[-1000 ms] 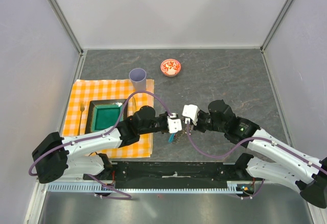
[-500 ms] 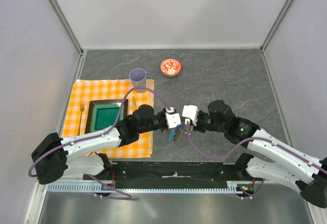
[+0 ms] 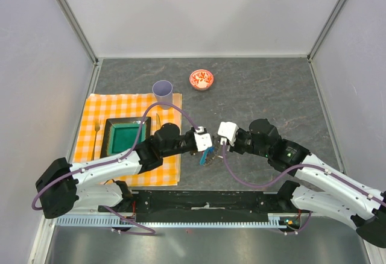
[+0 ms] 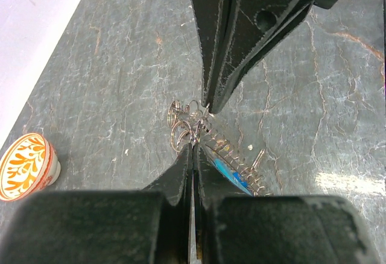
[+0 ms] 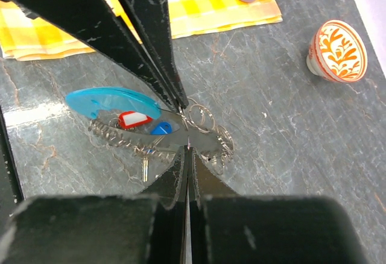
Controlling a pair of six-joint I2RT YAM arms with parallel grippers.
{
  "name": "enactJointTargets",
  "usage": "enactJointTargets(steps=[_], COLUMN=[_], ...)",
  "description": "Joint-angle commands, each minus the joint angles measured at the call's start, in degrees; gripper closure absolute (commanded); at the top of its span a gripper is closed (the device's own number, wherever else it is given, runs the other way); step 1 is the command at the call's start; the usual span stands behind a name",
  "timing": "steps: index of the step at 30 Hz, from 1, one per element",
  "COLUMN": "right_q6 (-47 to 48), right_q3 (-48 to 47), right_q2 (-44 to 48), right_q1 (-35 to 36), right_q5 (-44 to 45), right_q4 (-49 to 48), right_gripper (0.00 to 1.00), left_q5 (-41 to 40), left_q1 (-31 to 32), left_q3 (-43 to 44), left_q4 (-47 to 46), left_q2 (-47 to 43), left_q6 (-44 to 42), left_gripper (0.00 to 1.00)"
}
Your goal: Put the keys on the keyring
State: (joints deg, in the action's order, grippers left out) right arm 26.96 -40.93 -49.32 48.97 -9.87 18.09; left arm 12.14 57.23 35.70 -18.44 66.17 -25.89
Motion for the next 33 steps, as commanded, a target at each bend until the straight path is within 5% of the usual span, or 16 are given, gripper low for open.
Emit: enactJointTargets(steps=[1, 33], right_q6=[-0.5, -0.9], right_q3=[0.4, 0.6], right_q2=[1.2, 1.0], right_q1=[0.2, 0.2], right_q5=[2.0, -0.4], right_q4=[-3.4, -3.1], right_gripper=[1.00, 1.00], left_q5=[1.4, 0.1], left_q1=[-0.2, -0.2], left_q3=[0.4, 0.9], left_q4=[-5.0, -5.3], left_q2=[-1.0, 0.2], left_q6=[1.0, 1.1], left_gripper=[0.98, 0.98])
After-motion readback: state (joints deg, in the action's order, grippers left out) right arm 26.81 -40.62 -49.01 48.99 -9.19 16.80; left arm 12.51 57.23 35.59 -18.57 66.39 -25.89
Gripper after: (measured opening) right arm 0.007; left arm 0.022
